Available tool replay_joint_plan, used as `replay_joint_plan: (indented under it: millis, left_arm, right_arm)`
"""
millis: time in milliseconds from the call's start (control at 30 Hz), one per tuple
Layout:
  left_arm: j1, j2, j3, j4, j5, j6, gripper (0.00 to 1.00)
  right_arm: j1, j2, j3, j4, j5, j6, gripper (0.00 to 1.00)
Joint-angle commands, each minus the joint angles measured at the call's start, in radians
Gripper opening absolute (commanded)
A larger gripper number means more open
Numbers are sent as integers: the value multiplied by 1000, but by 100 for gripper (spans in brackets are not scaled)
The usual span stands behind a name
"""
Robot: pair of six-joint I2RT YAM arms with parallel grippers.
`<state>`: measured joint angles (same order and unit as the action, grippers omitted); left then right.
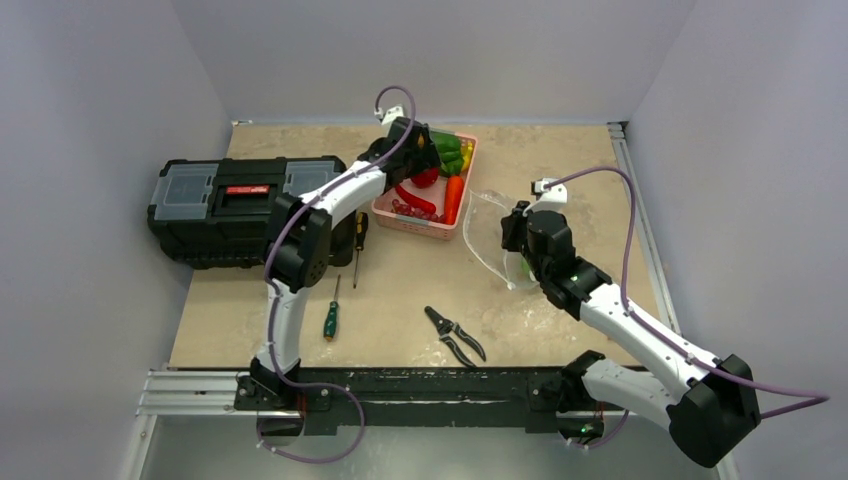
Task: Place the food in the zip-top bag and seal the zipper
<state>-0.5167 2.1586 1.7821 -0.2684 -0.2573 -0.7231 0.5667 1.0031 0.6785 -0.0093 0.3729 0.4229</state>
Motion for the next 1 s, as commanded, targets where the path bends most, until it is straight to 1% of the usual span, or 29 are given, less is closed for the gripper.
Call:
replay_joint_plan:
  millis: [0,233,400,433,567,600,667,767,833,967]
  left_arm:
    - [15,54,30,179,17,-182,91]
    - [15,113,68,141,3,-307,84]
    - [14,138,76,127,-17,-329,79]
    - [15,139,75,123,-19,-332,78]
    - [14,131,56,132,3,-315,63]
    - [14,126,51,136,12,-301,62]
    - [11,110,43,128,24,-274,62]
    - [6,81,22,111,36,-230,76]
    - [0,62,2,107,43,-196,81]
    - [-18,47,-18,106,50,-127,83]
  right_arm:
    - [0,-12,1,51,2,-22,0]
    - [0,-17,-3,53,-4,-22,0]
    - [0,-25,-8,60,-13,-22,0]
    - [1,-27,-9,60,-14,-22,0]
    - [0,-33,-13,63,-13,-22,0]
    - [1,-34,-14,63,-14,-22,0]
    - [0,-38,-14,65,-16,-21,0]
    - [0,-43,-16,65,-20,-20,0]
    - [0,-47,-16,66,-24,-18,0]
    - [0,-50,-20,72,-31,-15,0]
